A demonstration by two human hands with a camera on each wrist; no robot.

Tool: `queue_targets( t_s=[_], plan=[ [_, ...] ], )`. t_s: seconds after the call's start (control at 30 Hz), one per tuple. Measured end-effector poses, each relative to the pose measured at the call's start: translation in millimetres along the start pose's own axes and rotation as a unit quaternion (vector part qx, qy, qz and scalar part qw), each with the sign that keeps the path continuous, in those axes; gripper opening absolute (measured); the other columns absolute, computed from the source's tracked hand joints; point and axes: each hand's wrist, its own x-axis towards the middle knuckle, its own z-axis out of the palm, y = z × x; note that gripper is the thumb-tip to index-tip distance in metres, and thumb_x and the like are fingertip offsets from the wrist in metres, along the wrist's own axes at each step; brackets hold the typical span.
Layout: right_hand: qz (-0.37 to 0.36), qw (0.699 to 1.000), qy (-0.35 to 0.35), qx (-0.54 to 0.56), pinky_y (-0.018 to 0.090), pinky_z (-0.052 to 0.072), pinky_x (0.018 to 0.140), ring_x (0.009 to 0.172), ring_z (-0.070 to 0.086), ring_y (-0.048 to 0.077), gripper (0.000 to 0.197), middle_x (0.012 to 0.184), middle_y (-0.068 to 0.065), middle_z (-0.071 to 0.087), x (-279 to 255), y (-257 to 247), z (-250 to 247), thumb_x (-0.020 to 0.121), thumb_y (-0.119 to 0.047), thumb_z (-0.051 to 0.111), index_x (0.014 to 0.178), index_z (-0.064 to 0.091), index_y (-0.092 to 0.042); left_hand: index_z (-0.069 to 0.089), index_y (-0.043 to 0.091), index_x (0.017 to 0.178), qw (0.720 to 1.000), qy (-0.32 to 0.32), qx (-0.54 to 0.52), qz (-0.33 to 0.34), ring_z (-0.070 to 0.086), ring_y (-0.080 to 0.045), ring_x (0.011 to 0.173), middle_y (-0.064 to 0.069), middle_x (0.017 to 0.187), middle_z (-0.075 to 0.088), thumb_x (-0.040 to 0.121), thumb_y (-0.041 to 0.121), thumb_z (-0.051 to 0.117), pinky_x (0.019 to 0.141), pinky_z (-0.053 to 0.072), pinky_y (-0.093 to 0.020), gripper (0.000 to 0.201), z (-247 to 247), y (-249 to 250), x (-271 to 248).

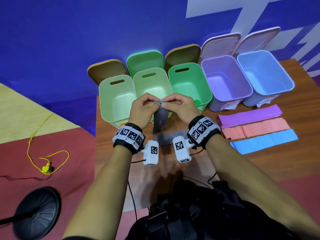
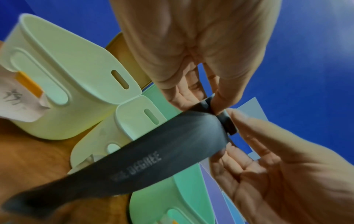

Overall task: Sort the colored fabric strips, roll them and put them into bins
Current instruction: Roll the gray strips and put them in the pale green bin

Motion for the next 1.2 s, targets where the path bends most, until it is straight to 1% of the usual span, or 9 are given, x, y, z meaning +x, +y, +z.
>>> queue_targets(
  t_s=[0.17, 0.3, 0.4, 0.6, 0.83, 0.9, 0.97, 1.07, 1.2],
  plan=[
    [-0.001, 0.999, 0.034, 0.005, 0.023, 0.054, 0.078, 0.076, 0.067, 0.01, 0.016, 0.083, 0.007, 0.073, -5.7, 1.1, 17.1, 0.08, 0.004, 0.076, 0.085, 0.074, -0.011, 0.064, 0.01, 0.079, 1.0, -0.019, -0.005, -0.006, 0.065, -0.008, 0.07, -0.004, 0.076, 0.068, 0.081, -0.015, 0.063, 0.069, 0.052, -0.02, 0.025, -14.0, -2.6, -0.2],
    [0.0, 1.0, 0.007, -0.016, 0.016, 0.051, 0.072, 0.071, 0.067, 0.004, 0.014, 0.081, 0.005, 0.072, -1.4, -3.7, 22.0, 0.08, 0.007, 0.074, 0.089, 0.073, -0.004, 0.065, 0.011, 0.079, 0.999, -0.002, -0.019, -0.029, 0.065, -0.012, 0.071, -0.006, 0.077, 0.069, 0.079, -0.016, 0.062, 0.071, 0.052, -0.023, 0.027, -20.9, -4.7, 1.4],
    [-0.003, 1.0, -0.016, -0.024, 0.016, 0.051, 0.072, 0.069, 0.067, 0.005, 0.014, 0.079, 0.006, 0.072, 2.7, -6.5, 16.4, 0.08, 0.008, 0.074, 0.089, 0.073, -0.002, 0.064, 0.009, 0.083, 0.999, -0.007, -0.024, -0.03, 0.063, -0.01, 0.071, -0.005, 0.078, 0.067, 0.078, -0.012, 0.065, 0.07, 0.05, -0.021, 0.021, -16.3, -2.6, 1.9],
    [-0.002, 1.0, -0.009, -0.013, 0.021, 0.054, 0.074, 0.072, 0.068, 0.009, 0.014, 0.081, 0.005, 0.073, 10.6, -8.1, 2.2, 0.08, 0.0, 0.078, 0.088, 0.073, -0.011, 0.065, 0.003, 0.093, 0.999, 0.01, -0.025, -0.019, 0.066, -0.006, 0.074, -0.005, 0.084, 0.069, 0.084, -0.01, 0.066, 0.072, 0.051, -0.018, 0.017, -6.2, 0.6, 3.3],
    [-0.002, 0.999, 0.005, -0.034, 0.023, 0.052, 0.062, 0.054, 0.056, 0.006, 0.012, 0.067, 0.0, 0.068, 11.6, -7.8, 6.6, 0.089, -0.007, 0.07, 0.082, 0.073, -0.015, 0.07, 0.006, 0.087, 0.999, 0.016, -0.023, -0.019, 0.067, -0.015, 0.073, -0.008, 0.078, 0.071, 0.084, 0.001, 0.073, 0.073, 0.054, -0.026, 0.007, -9.7, -2.1, 3.5],
    [0.001, 0.999, 0.017, -0.046, 0.026, 0.053, 0.063, 0.055, 0.056, 0.009, 0.015, 0.064, -0.003, 0.067, 13.2, -7.8, 8.5, 0.09, -0.008, 0.07, 0.079, 0.074, -0.017, 0.07, 0.007, 0.085, 0.999, 0.019, -0.018, -0.02, 0.066, -0.016, 0.071, -0.008, 0.076, 0.071, 0.085, 0.004, 0.074, 0.072, 0.055, -0.027, 0.005, -10.7, -2.1, 2.9],
    [0.005, 0.999, 0.015, -0.046, 0.029, 0.054, 0.065, 0.061, 0.057, 0.016, 0.013, 0.07, 0.004, 0.069, 13.4, -7.9, 9.1, 0.089, -0.009, 0.07, 0.079, 0.075, -0.017, 0.071, 0.007, 0.085, 1.0, 0.017, -0.013, -0.021, 0.066, -0.017, 0.072, -0.009, 0.078, 0.072, 0.085, 0.005, 0.074, 0.073, 0.055, -0.029, 0.003, -12.3, -1.5, 2.2],
    [0.009, 1.0, -0.003, -0.011, 0.021, 0.052, 0.061, 0.062, 0.055, 0.018, 0.009, 0.075, 0.014, 0.068, 11.1, -10.3, 7.6, 0.087, -0.004, 0.072, 0.083, 0.075, -0.012, 0.071, 0.006, 0.087, 1.0, 0.01, -0.018, -0.02, 0.067, -0.017, 0.075, -0.01, 0.08, 0.071, 0.085, 0.003, 0.073, 0.074, 0.055, -0.028, 0.005, -14.6, 0.3, 1.8],
    [0.003, 1.0, -0.008, -0.003, 0.018, 0.049, 0.06, 0.056, 0.057, 0.008, 0.011, 0.067, 0.002, 0.068, 10.0, -11.4, 6.7, 0.084, 0.0, 0.075, 0.083, 0.074, -0.011, 0.069, 0.003, 0.09, 1.0, 0.004, -0.021, -0.014, 0.069, -0.022, 0.083, -0.017, 0.088, 0.072, 0.082, -0.003, 0.073, 0.085, 0.057, -0.036, 0.011, -16.3, 1.0, 2.1]
  ],
)
